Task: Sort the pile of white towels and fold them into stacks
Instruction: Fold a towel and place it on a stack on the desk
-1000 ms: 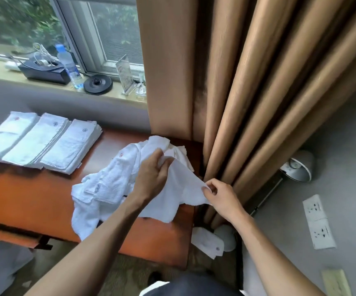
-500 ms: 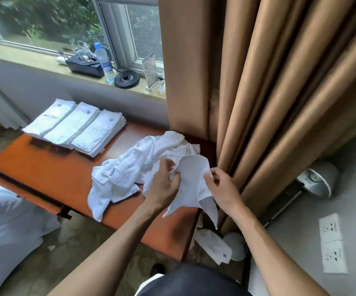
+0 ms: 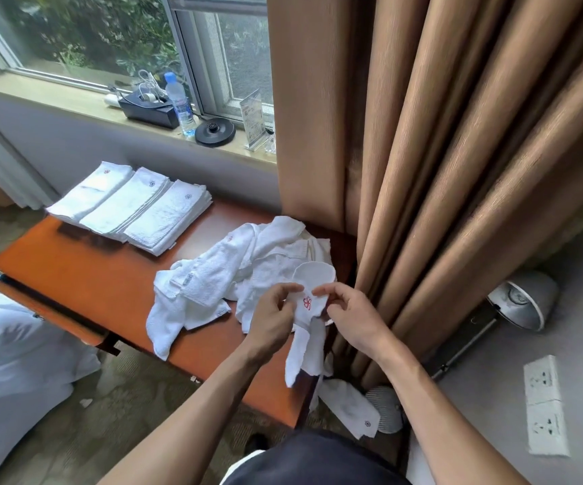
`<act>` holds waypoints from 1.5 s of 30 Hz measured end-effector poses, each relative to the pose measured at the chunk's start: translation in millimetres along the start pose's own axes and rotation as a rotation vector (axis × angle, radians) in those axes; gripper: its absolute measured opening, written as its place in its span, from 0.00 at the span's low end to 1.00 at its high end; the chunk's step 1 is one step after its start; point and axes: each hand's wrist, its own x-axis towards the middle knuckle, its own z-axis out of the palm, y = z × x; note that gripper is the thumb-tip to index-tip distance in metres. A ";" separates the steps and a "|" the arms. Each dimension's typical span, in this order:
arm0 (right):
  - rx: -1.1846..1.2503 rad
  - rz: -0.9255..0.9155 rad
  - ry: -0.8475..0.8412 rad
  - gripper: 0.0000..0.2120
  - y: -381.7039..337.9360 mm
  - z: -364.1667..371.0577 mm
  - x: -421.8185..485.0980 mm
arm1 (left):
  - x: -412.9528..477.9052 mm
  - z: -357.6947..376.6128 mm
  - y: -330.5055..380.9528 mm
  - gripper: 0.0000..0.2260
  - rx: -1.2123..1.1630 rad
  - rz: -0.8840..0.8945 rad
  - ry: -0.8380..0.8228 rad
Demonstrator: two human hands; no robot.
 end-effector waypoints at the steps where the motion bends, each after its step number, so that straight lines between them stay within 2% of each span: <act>1: -0.020 -0.009 -0.009 0.21 1.5 1.0 -0.4 | -0.4 -0.9 0.4 0.16 -0.007 -0.010 -0.018; 5: -0.135 -0.069 -0.021 0.16 6.3 4.7 -3.0 | -3.4 -3.4 0.4 0.19 -0.029 -0.013 -0.088; 9: -0.204 -0.125 0.011 0.17 3.8 8.6 -2.0 | -4.8 -9.0 -4.4 0.10 -0.015 0.037 -0.068; 12: -0.266 -0.142 0.030 0.12 -2.5 11.8 0.3 | -2.4 -15.7 -6.1 0.04 -0.042 0.057 -0.055; 17: -0.352 -0.112 0.051 0.02 -7.6 12.8 -0.6 | -4.1 -24.9 -8.8 0.11 -0.020 0.055 -0.134; 21: -0.405 -0.113 0.053 0.03 -11.0 14.3 -5.1 | -6.5 -26.6 -9.8 0.14 0.009 0.093 -0.151; 31: -0.432 -0.131 0.079 0.07 -18.9 19.3 -6.4 | -2.3 -39.9 -9.5 0.08 -0.045 0.109 -0.054; 39: -0.468 -0.140 0.068 0.05 -20.3 25.5 -5.9 | -5.3 -41.2 -10.2 0.08 0.036 0.199 -0.123; 45: -0.454 -0.112 0.110 0.10 -17.1 30.1 -5.9 | -9.8 -41.0 -7.1 0.04 0.048 0.237 -0.173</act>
